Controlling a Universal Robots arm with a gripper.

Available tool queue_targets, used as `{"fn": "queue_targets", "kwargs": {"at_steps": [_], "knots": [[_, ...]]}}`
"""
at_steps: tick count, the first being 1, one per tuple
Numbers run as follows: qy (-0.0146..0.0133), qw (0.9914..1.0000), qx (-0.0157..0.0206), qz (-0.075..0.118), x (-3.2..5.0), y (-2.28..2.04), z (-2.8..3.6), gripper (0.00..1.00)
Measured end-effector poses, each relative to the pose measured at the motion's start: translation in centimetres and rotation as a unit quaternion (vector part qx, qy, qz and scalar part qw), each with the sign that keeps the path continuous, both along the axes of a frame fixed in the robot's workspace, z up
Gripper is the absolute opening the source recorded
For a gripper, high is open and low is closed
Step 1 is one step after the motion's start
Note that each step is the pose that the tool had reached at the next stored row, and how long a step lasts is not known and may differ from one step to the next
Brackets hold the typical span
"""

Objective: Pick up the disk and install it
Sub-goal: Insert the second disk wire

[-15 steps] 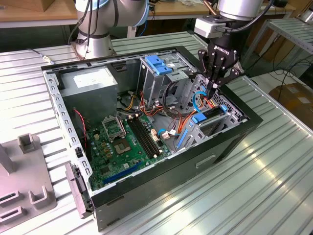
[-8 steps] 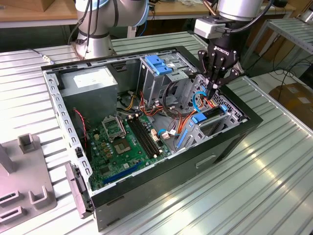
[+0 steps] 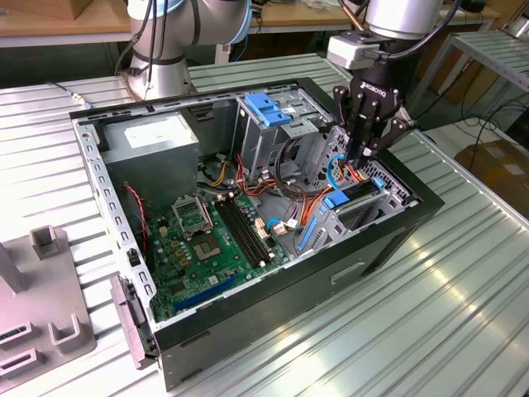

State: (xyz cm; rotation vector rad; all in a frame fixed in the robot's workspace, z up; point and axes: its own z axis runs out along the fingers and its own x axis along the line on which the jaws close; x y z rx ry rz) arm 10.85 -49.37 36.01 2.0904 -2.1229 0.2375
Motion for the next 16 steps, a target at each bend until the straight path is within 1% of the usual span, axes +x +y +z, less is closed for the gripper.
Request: {"fn": "queue_targets", "kwargs": {"at_steps": [1, 3, 7, 8, 10, 11, 12, 13, 14, 16], "knots": [[0.0, 1.0, -0.0008, 0.0, 0.0, 0.0, -0.08, 0.28], [0.0, 1.0, -0.0012, 0.0, -0.01, -0.03, -0.14, 0.16], [0.0, 1.0, -0.0012, 0.0, -0.07, -0.1, -0.24, 0.16], [-0.0015, 1.0, -0.0011, 0.0, -0.2, -0.21, -0.3, 0.16], [-0.0053, 0.99999, -0.0011, 0.0, -0.46, -0.33, -0.35, 0.16], [-0.0092, 0.99996, -0.0011, 0.001, -0.64, -0.43, -0.38, 0.16], [-0.0121, 0.99993, -0.0008, 0.001, -0.8, -0.54, -0.41, 0.16], [-0.0153, 0.99988, 0.0004, 0.002, -0.98, -0.68, -0.46, 0.16], [-0.0161, 0.99987, 0.0015, 0.002, -1.04, -0.76, -0.49, 0.16], [-0.0161, 0.99987, 0.0017, 0.002, -1.06, -0.82, -0.51, 0.16]]}}
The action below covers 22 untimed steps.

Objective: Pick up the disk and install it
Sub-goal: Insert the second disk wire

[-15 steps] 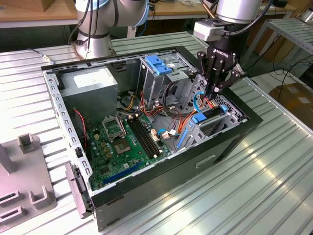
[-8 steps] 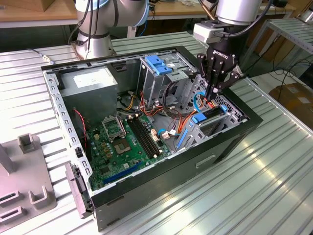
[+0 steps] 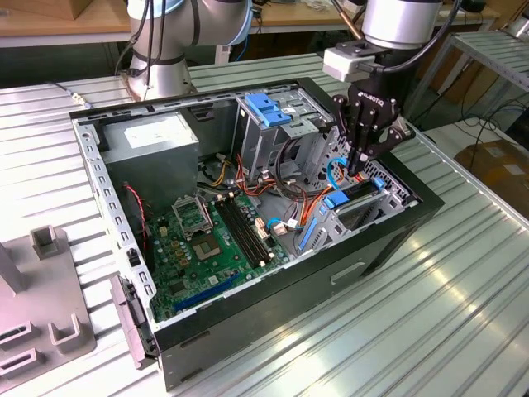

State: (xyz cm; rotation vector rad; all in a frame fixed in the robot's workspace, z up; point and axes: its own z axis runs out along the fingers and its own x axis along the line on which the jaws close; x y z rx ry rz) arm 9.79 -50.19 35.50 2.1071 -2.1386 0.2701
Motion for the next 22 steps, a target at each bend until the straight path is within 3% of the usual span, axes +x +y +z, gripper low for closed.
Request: {"fn": "queue_targets", "kwargs": {"at_steps": [3, 8, 10, 12, 14, 22], "knots": [[0.0, 1.0, 0.0006, 0.0, -0.01, -0.18, -0.01, 0.16], [0.0, 0.99996, 0.0085, 0.0, -0.03, -1.45, -0.1, 0.16], [0.0, 0.99982, 0.019, 0.0, -0.24, -1.97, -0.15, 0.16], [0.0, 0.99969, 0.025, 0.001, -0.45, -2.16, -0.19, 0.16], [0.0, 0.99965, 0.0263, 0.002, -0.61, -2.19, -0.22, 0.16], [-0.0003, 0.99966, 0.0258, 0.002, -0.68, -1.99, 0.09, 0.16]]}}
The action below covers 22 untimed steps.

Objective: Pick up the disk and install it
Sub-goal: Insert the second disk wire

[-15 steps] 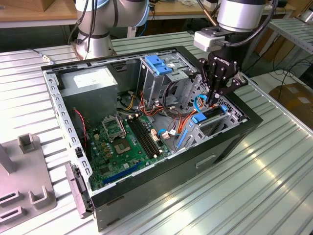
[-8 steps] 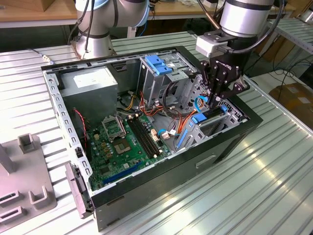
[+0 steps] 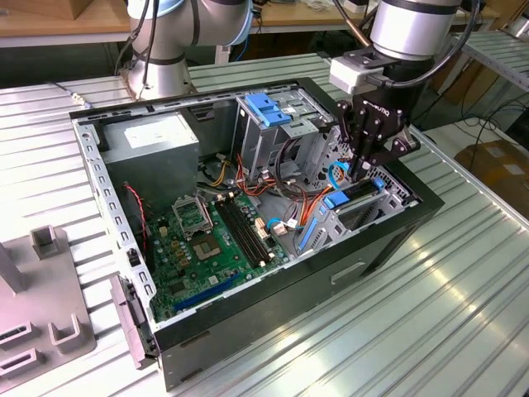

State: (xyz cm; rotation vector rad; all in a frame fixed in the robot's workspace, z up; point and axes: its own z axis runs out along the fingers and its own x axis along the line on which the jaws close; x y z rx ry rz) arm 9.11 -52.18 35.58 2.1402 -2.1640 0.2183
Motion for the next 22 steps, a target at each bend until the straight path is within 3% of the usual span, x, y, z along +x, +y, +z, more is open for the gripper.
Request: {"fn": "queue_targets", "kwargs": {"at_steps": [2, 5, 8, 10, 14, 18, 22], "knots": [[-0.0002, 1.0, 0.0001, 0.0, 0.0, -0.04, 0.01, 0.16], [-0.0002, 1.0, 0.0029, 0.0, -0.01, -0.71, -0.14, 0.16], [0.0006, 0.99996, 0.0088, 0.0, 0.0, -0.96, -0.27, 0.16], [0.0015, 0.99989, 0.0147, -0.001, 0.01, -1.2, -0.4, 0.16], [0.0016, 0.99987, 0.0163, -0.001, 0.08, -1.6, -0.6, 0.16], [0.0017, 0.99953, 0.0307, -0.002, 0.19, -1.73, -0.68, 0.16], [0.0018, 0.99947, 0.0326, -0.002, 0.22, -1.79, -0.88, 0.16]]}}
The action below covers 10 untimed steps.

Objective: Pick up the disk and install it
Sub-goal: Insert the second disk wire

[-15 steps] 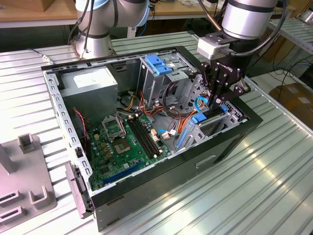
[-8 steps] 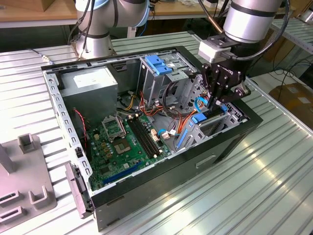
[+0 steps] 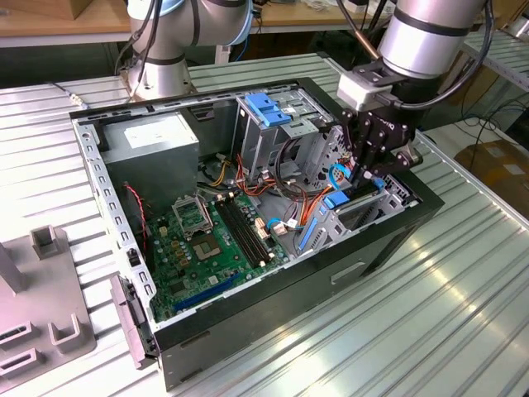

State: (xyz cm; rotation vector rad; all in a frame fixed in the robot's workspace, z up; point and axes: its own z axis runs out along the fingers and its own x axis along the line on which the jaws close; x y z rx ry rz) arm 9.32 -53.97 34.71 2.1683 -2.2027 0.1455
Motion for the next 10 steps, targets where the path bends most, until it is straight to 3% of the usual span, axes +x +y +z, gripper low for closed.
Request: {"fn": "queue_targets", "kwargs": {"at_steps": [10], "knots": [[0.0002, 1.0, 0.0008, 0.0, 0.03, 0.0, -0.11, 0.16]]}}
